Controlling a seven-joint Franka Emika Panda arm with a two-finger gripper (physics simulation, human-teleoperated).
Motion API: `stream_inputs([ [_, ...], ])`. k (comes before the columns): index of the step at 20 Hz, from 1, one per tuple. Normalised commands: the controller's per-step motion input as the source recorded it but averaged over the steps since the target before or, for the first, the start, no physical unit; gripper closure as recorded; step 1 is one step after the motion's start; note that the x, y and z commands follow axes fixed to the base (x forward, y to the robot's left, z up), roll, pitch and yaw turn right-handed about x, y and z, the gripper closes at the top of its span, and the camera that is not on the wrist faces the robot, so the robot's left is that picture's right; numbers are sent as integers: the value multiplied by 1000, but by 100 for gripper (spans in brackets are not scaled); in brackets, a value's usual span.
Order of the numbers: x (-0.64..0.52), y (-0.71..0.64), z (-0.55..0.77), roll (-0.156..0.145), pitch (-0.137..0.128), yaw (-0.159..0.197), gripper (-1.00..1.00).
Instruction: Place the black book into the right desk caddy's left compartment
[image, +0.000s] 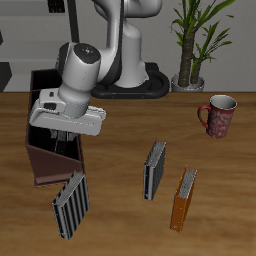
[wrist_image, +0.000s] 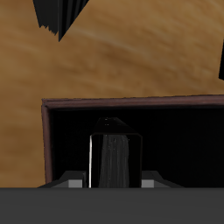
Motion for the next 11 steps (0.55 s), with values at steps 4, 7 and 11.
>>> stream_inputs([
  [4,-31,41,18,12,33,-3,-100],
  [7,-154,133,111,8,-17,-4,-100],
  [11,-168,232,121,32,-9,8,-100],
])
